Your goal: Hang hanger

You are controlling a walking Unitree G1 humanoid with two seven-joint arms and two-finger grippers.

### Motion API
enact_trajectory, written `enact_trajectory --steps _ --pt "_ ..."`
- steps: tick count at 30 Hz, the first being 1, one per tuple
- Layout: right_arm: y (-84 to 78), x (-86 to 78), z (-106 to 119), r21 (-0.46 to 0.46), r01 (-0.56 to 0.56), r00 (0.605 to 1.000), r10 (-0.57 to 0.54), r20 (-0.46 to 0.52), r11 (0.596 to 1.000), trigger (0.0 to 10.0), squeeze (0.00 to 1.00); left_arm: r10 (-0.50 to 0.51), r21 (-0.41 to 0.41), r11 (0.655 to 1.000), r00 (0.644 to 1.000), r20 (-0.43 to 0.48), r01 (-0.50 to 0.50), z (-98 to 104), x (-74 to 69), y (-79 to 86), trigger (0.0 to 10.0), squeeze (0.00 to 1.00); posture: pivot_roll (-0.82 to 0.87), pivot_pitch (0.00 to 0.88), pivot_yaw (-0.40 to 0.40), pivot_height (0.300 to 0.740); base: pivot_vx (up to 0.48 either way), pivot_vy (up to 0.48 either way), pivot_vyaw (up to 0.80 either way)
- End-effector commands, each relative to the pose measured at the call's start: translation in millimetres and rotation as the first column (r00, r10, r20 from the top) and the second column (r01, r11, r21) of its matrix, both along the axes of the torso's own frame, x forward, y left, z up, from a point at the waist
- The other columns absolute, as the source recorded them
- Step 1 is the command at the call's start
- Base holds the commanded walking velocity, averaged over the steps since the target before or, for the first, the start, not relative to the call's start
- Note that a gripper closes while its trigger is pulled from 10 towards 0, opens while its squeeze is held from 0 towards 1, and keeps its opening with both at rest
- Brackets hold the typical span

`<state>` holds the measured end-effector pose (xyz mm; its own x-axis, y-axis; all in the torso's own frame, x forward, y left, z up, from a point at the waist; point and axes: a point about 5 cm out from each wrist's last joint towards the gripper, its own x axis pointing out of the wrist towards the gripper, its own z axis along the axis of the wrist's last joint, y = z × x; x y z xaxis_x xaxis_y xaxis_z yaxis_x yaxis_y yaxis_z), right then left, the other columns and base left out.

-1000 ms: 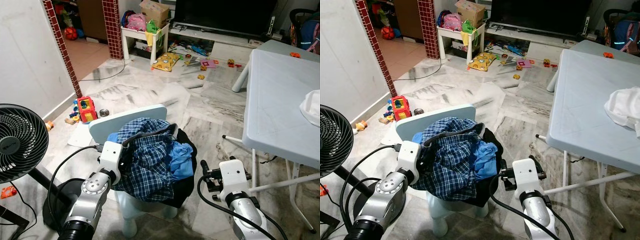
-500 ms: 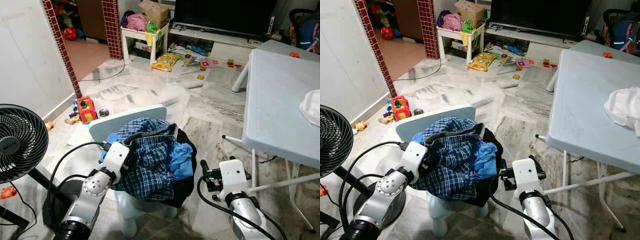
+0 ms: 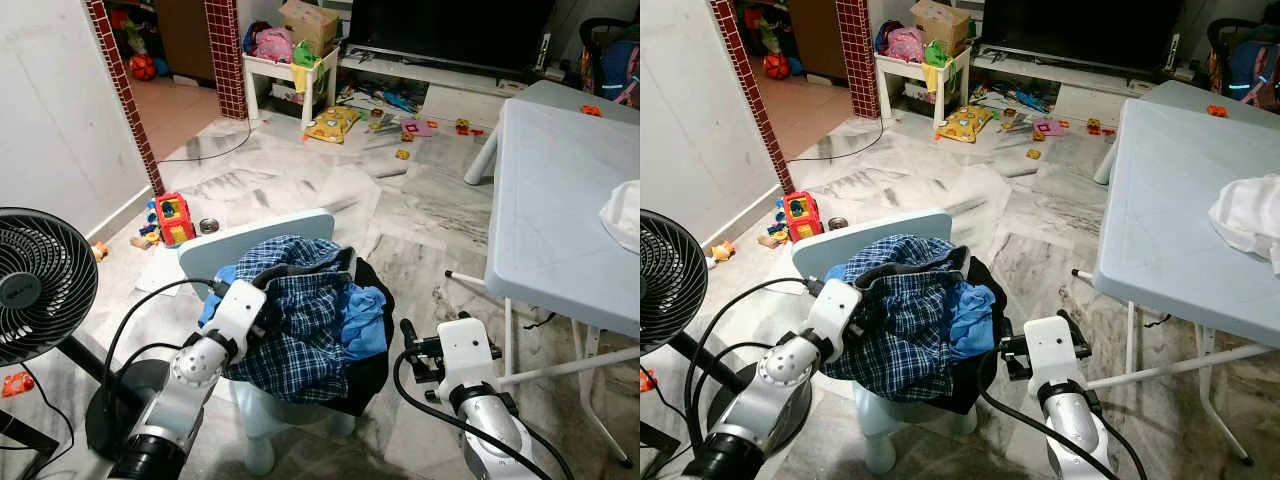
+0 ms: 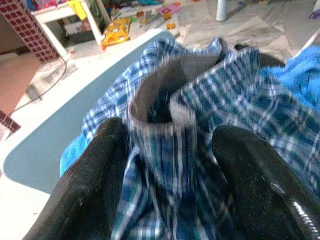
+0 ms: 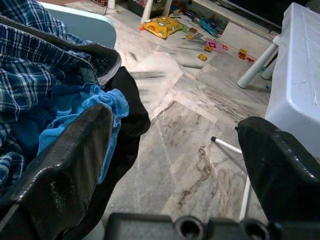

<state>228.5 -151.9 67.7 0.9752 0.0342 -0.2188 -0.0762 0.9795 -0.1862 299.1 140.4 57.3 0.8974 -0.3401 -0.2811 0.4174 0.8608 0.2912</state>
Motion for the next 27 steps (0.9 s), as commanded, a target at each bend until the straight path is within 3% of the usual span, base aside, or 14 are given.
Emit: enact_trajectory --steps 1,8,19,20,21,22,23,24,26,27 --pt "1.0 1.7 0.2 -0.002 -0.007 1.000 0.007 0.006 1.000 10.0 0.00 0.006 -0.001 1.000 1.000 0.015 -0.006 3.1 3.5 -1.1 10.0 0.00 0.04 0.000 -0.055 0.740 0.000 0.000 0.00" --pt "2.0 1.4 -0.4 -0.001 -0.008 1.000 0.008 0.005 1.000 10.0 0.00 0.018 0.007 1.000 1.000 -0.002 -0.018 2.9 9.5 -1.7 10.0 0.00 0.04 0.000 -0.050 0.740 0.000 0.000 0.00" --pt "2.8 0.9 -1.4 0.000 -0.010 1.000 0.010 0.003 1.000 10.0 0.00 0.026 -0.007 1.000 0.998 -0.053 -0.026 -6.3 6.5 -2.6 10.0 0.00 0.04 0.000 -0.051 0.740 0.000 0.000 0.00" --pt "2.9 1.1 -1.3 0.000 -0.011 1.000 0.011 0.003 1.000 10.0 0.00 0.035 -0.016 0.999 0.997 -0.071 -0.036 -8.2 6.8 -3.1 9.0 0.00 0.04 0.000 -0.050 0.740 0.000 0.000 0.00" --pt "3.0 1.2 -1.3 -0.001 -0.012 1.000 0.012 0.004 1.000 10.0 0.00 0.041 -0.023 0.999 0.996 -0.085 -0.043 -9.6 7.0 -3.5 9.0 0.00 0.04 0.000 -0.050 0.740 0.000 0.000 0.00" --pt "2.9 1.5 -1.1 -0.001 -0.012 1.000 0.012 0.005 1.000 10.0 0.00 0.042 -0.026 0.999 0.995 -0.095 -0.045 -10.9 7.1 -4.2 4.1 0.00 0.04 0.000 -0.049 0.740 0.000 0.000 0.00" --pt "2.6 1.9 -0.7 -0.003 -0.012 1.000 0.012 0.006 1.000 10.0 0.00 0.039 -0.029 0.999 0.994 -0.098 -0.042 -11.5 7.3 -5.4 3.3 0.00 0.03 0.000 -0.047 0.740 0.000 0.000 0.00" --pt "2.4 2.0 -0.6 -0.003 -0.012 1.000 0.012 0.006 1.000 10.0 0.00 0.036 -0.031 0.999 0.995 -0.096 -0.039 -11.4 7.4 -5.9 3.3 0.00 0.03 0.000 -0.047 0.740 0.000 0.000 0.00" --pt "1.9 1.8 -0.3 -0.005 -0.009 1.000 0.009 0.007 1.000 10.0 0.00 0.031 -0.038 0.999 0.995 -0.096 -0.035 -11.1 7.8 -7.4 0.0 0.00 0.03 0.000 -0.046 0.740 0.000 0.000 0.00" --pt "1.7 1.5 -0.4 -0.005 -0.009 1.000 0.009 0.007 1.000 10.0 0.00 0.030 -0.039 0.999 0.995 -0.096 -0.034 -11.1 8.1 -8.0 0.0 0.00 0.03 0.000 -0.046 0.740 0.000 0.000 0.00"
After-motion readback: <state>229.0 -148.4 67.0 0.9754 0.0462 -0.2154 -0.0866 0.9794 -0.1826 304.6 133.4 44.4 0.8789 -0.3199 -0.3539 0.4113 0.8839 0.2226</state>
